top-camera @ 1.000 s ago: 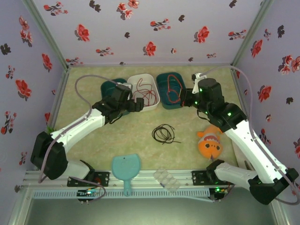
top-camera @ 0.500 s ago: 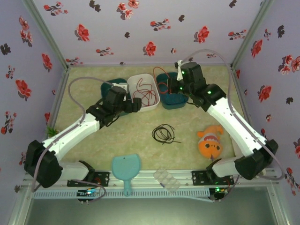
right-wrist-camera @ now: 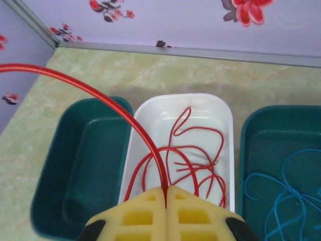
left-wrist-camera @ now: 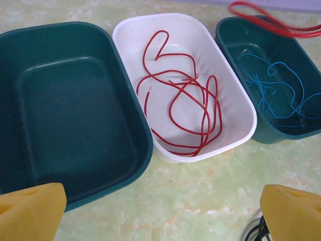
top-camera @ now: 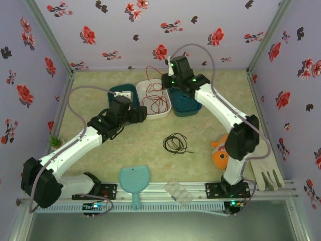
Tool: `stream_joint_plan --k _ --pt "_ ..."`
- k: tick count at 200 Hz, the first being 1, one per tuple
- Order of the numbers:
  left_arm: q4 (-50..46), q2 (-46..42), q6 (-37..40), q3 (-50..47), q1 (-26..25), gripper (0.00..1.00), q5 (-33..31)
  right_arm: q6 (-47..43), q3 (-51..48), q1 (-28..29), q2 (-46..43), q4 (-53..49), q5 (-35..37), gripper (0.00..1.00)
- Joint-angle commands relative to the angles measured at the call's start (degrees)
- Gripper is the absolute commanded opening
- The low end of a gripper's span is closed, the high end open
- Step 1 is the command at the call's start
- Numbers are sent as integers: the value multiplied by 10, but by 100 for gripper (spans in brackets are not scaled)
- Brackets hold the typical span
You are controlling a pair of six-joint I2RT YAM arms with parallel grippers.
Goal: Untangle the cables
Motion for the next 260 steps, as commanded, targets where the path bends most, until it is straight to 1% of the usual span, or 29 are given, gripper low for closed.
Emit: stream_joint_plan --k 1,37,71,103,125,148,184,220,260 --pt "-8 -16 -10 -7 1 100 -17 -18 53 3 56 2 -14 0" --pt "-21 -22 -9 -10 4 100 -18 11 134 3 146 -67 -19 0" --pt "-29 -17 -9 -12 7 100 -16 55 164 3 200 -120 15 0" --pt "-34 -15 -7 -13 10 100 -17 67 155 3 224 -108 26 0" --pt "-36 -14 -6 -13 11 100 -17 77 156 3 242 -103 18 0" --pt "-35 -9 -7 -13 13 100 -16 88 167 3 261 -107 19 6" --pt "-43 0 -4 -6 14 100 -14 99 174 5 278 -124 31 11" --pt "-44 3 -4 -6 15 100 -13 105 170 8 274 -129 46 25" --pt "-47 3 -6 -6 16 100 -13 104 164 8 250 -129 66 30"
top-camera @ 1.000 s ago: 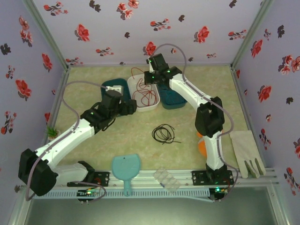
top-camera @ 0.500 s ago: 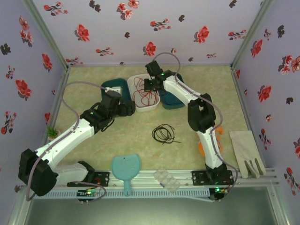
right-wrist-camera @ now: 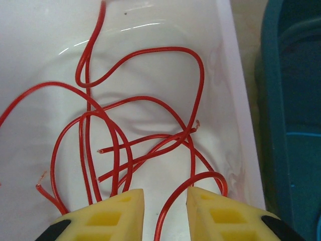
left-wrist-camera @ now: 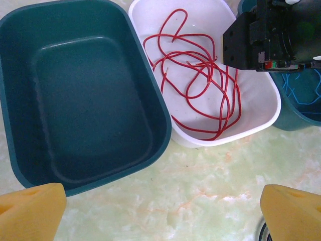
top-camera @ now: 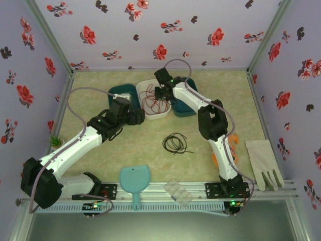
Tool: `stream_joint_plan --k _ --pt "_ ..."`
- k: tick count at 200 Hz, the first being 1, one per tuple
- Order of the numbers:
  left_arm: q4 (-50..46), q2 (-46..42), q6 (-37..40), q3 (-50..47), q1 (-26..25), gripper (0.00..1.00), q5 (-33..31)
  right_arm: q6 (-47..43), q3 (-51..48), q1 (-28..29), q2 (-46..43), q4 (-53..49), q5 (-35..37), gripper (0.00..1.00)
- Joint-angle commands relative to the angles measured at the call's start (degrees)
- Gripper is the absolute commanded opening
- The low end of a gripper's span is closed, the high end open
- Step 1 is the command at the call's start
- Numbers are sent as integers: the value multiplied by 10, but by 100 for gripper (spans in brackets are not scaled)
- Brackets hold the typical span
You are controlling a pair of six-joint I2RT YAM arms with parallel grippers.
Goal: Untangle the cables
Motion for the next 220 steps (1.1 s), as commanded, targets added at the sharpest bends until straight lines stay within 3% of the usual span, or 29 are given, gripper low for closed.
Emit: stream_joint_plan --k 1,69,106,127,181,220 --pt "-10 3 -4 1 5 100 -9 5 4 3 -23 -12 25 30" --pt "-10 5 -8 1 5 100 -8 -5 -60 8 -112 2 35 36" --pt "0 13 -14 0 5 99 28 4 -196 9 -225 34 44 41" --pt "19 20 -17 -11 -2 93 63 20 -299 9 -304 48 53 43" --pt "55 74 -44 -52 -79 83 96 87 -539 21 -485 40 77 45" --pt "96 134 -57 -66 -149 81 106 141 -634 58 -551 19 90 45"
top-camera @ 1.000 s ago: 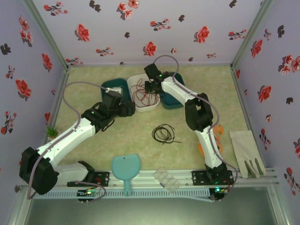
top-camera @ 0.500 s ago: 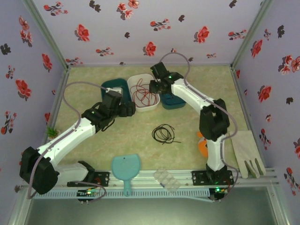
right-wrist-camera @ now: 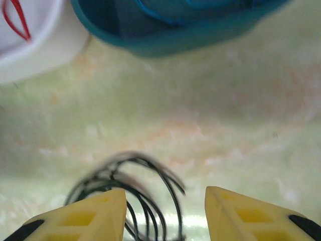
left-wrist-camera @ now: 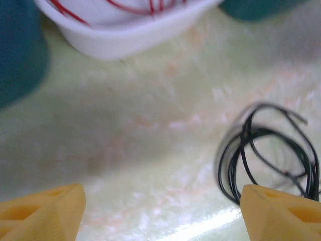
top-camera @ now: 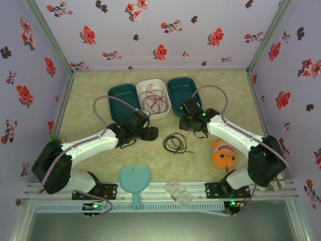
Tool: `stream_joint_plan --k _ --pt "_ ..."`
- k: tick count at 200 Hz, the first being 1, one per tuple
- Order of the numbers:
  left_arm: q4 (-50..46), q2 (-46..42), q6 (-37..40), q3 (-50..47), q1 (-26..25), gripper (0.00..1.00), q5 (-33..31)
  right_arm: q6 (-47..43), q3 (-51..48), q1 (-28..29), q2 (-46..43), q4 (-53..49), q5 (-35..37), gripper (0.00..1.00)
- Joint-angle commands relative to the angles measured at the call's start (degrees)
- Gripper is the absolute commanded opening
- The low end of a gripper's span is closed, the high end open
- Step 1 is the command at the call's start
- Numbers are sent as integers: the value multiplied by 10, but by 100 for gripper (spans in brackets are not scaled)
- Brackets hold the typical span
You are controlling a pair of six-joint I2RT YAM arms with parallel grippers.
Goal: Untangle the cables
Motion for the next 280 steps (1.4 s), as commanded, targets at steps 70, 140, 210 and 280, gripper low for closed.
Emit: stream_joint_plan --k 70,140,210,280 --pt "56 100 -12 2 -77 80 14 94 -79 72 14 48 -20 43" --pt "63 110 -31 -8 -77 85 2 88 -70 78 84 93 -50 40" --pt "56 122 -25 7 -77 82 3 84 -65 76 85 77 -9 3" --pt "41 177 -10 56 -77 62 13 96 -76 66 69 88 -14 0"
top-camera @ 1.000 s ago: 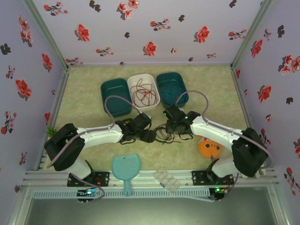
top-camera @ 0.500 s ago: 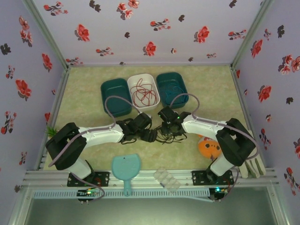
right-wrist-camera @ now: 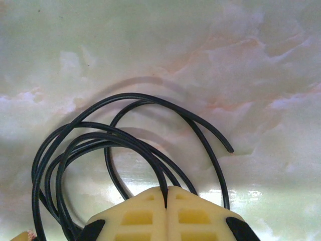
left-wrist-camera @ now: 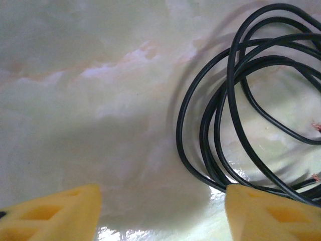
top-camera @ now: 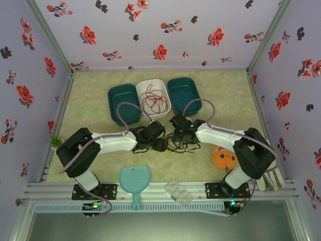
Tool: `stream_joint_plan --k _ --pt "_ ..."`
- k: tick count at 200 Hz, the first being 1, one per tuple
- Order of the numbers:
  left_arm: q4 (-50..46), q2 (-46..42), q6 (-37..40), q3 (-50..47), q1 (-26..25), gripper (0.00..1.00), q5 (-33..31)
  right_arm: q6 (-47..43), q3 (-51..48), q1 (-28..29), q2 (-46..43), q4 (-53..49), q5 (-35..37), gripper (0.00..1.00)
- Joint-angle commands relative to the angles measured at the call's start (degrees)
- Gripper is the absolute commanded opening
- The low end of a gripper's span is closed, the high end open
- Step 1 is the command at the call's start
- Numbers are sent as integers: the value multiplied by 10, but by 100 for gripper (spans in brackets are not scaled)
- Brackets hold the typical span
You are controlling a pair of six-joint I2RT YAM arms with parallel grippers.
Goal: Untangle the cables
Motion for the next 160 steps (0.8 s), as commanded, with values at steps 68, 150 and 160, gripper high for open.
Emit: stream_joint_plan --k 68,150,160 --pt "-26 79 20 76 -3 47 5 12 -5 -4 -5 10 -1 0" --pt "-70 72 -4 49 17 0 -24 17 -32 -40 -68 -21 35 0" --pt "-70 62 -6 37 22 0 -27 18 -40 -51 -82 -22 35 0"
